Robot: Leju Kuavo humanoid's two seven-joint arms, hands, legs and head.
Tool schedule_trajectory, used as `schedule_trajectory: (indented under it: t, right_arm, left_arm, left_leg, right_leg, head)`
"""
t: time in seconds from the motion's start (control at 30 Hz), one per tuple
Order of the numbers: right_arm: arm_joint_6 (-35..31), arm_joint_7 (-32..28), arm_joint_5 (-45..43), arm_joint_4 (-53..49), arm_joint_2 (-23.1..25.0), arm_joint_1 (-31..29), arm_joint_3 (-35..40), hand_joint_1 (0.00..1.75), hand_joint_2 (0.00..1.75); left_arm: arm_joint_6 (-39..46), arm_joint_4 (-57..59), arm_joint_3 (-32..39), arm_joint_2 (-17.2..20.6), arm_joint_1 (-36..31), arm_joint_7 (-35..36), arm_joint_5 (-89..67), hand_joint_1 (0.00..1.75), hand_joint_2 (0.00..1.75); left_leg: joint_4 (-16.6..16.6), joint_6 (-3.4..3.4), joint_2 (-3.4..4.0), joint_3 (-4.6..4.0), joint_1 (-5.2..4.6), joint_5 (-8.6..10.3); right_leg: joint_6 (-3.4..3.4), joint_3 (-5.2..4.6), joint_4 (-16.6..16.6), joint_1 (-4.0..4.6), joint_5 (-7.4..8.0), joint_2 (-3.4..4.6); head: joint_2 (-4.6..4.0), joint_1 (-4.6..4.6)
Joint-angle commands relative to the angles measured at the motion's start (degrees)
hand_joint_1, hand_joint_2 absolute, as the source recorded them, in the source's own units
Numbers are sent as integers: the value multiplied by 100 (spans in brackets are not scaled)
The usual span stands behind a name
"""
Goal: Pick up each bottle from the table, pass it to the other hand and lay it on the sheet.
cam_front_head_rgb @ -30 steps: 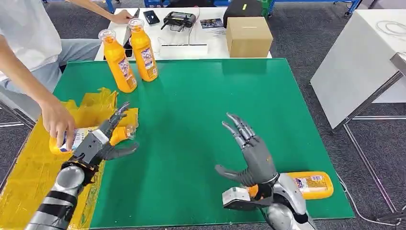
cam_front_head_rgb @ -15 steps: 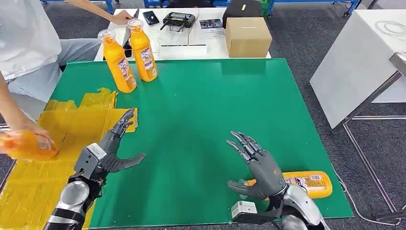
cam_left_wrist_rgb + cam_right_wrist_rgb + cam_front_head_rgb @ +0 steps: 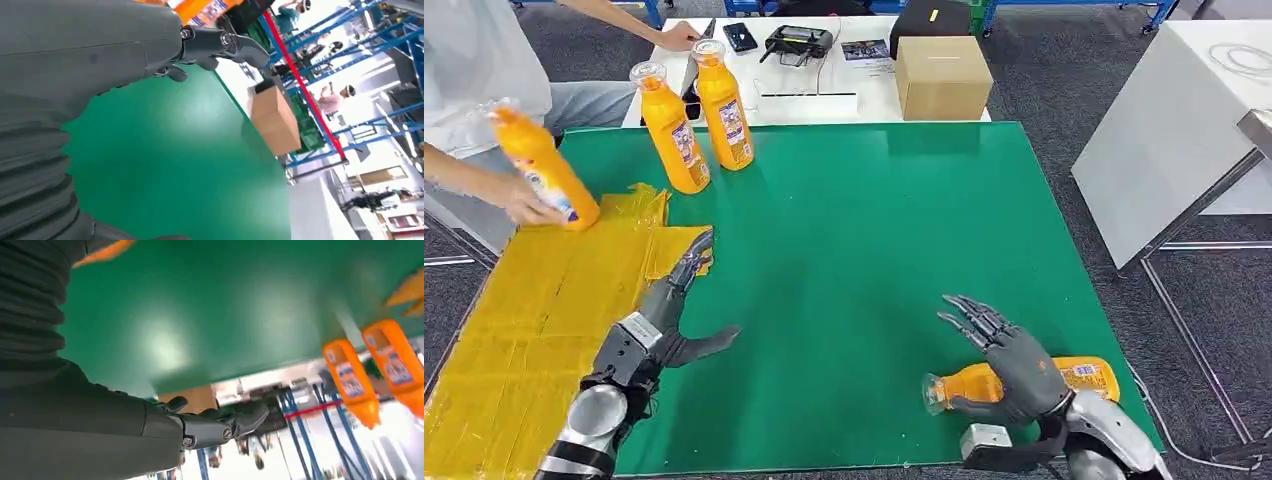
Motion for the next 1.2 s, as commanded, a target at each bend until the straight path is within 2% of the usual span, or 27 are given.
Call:
schedule_trajectory:
  t: [0.03,0.27,0.53,0.77,1.2]
  right_arm:
    - [486,216,-79,724,-733,303,-1128,0,175]
    - [371,622,337,841,-650,404,-1218,0,175]
    - [352,698,361,785,-650,482,-1273,0,175]
    - [597,813,207,817,-836,637,-1304,0,175]
    - [813,909,107,1235,-929,502,-881,0,175]
  left_arm:
    - [68,156,-514,-62,-51,-78,-110,0,175]
    - [188,-26,-544,-83,107,-39,-42,0,175]
    - [194,-62,-519,-79,153,-36,-31,0,175]
    - [163,-99,-533,-79,174,-42,52,0,175]
    - [117,-5,-590,-70,76,-48,150,0,175]
  left_leg:
    - [-4,-2,-13,14,3,-5]
    - [-6,-5,-7,26,11,-11]
    - [-6,-5,-1,31,13,-14]
    - [-5,-4,-5,21,9,-10]
    - [-7,-3,2,18,10,-6]
  right_leg:
    - [-3,21,-9,3,-6,-11]
    - [-9,33,-16,11,-7,-4]
    - [-9,35,-16,14,-8,1]
    - [-7,27,-12,9,-7,-4]
    - [-6,20,-14,10,-1,2]
  head:
    - [0,-2]
    - [0,-2]
    - [0,-4]
    - [0,-2]
    - [0,-2]
